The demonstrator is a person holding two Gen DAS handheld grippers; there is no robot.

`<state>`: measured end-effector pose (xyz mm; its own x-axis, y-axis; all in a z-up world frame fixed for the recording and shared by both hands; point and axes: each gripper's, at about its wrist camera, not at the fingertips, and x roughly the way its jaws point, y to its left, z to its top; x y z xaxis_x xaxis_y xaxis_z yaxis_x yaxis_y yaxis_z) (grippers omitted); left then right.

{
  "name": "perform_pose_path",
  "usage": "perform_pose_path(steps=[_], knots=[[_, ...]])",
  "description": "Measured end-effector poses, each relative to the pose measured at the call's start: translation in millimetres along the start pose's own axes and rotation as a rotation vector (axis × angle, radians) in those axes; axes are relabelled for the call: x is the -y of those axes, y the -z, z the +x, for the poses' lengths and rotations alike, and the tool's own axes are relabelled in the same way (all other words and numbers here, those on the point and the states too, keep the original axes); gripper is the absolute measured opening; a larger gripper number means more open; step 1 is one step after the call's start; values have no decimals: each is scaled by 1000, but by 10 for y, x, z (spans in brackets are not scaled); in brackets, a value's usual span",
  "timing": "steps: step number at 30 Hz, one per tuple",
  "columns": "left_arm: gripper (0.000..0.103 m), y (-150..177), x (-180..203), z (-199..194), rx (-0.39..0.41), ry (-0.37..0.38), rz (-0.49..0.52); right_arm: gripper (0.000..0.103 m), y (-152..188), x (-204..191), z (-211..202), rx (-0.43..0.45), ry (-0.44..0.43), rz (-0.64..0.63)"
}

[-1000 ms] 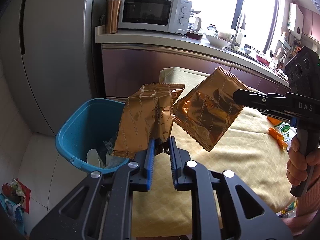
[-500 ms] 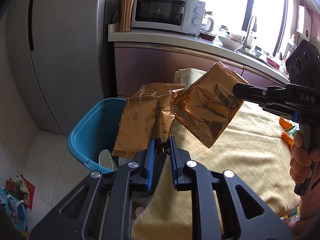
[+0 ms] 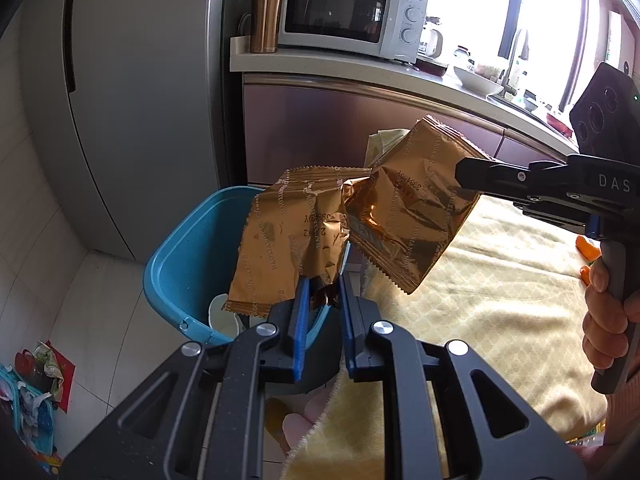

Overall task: Collect trash
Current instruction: 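Carry both brown wrappers over the teal bin with both tools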

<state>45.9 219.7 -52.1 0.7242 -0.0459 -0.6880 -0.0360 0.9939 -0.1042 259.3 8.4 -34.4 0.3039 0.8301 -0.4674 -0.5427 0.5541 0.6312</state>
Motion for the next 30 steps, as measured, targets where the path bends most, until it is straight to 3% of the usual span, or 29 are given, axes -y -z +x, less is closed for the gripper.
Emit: perform_pose_path(steps=[30], knots=[[15, -20, -218, 335, -58, -62, -44, 5, -31, -75, 563, -69, 49, 32]])
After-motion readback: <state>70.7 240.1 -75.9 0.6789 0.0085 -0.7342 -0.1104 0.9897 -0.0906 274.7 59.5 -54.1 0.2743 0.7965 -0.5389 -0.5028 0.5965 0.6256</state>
